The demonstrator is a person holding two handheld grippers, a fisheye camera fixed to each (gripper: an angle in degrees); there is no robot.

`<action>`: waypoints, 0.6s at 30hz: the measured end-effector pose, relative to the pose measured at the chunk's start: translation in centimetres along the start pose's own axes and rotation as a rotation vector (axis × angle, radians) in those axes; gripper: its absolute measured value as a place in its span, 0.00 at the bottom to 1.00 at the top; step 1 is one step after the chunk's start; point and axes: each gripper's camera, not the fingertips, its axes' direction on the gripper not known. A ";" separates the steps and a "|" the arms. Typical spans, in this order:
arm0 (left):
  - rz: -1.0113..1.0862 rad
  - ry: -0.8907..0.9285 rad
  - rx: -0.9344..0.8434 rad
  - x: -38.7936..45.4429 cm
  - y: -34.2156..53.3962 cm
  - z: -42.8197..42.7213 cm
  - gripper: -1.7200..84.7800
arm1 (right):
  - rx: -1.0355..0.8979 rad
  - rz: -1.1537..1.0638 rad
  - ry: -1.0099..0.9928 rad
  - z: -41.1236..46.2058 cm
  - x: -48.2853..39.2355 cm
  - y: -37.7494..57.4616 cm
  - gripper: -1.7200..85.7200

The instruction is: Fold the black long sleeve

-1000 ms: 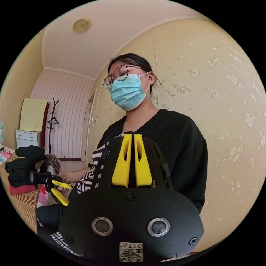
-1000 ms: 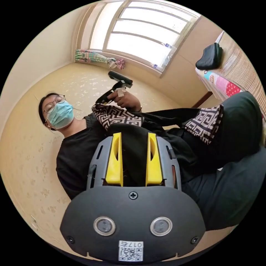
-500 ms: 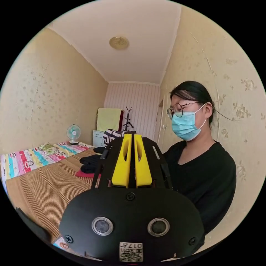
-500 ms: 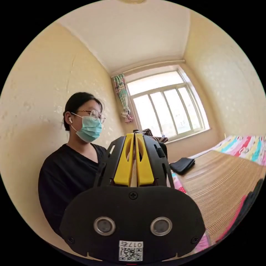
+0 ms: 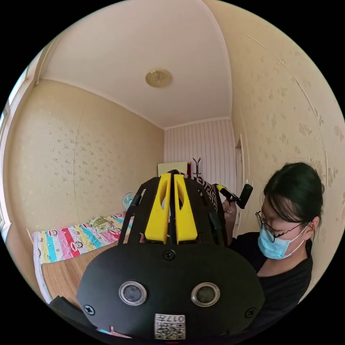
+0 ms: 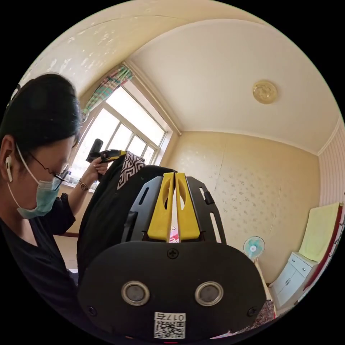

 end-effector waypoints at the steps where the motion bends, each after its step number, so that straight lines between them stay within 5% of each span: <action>1: -0.062 0.009 -0.032 -2.7 -0.2 1.7 0.01 | -0.020 0.015 0.007 1.0 0.6 0.1 0.02; 7: -0.373 -0.084 -0.326 -19.5 8.6 13.5 0.03 | -0.437 0.157 -0.015 18.5 7.9 8.3 0.03; 12: -0.671 -0.210 -0.451 -31.8 25.4 20.5 0.11 | -0.871 0.278 0.104 35.5 11.2 30.5 0.03; 14: -0.872 -0.251 -0.538 -35.2 34.9 21.3 0.15 | -1.069 0.431 0.082 37.7 11.5 38.5 0.03; 18: -0.970 -0.235 -0.604 -33.1 45.1 19.1 0.17 | -1.158 0.582 -0.068 31.6 8.5 49.8 0.03</action>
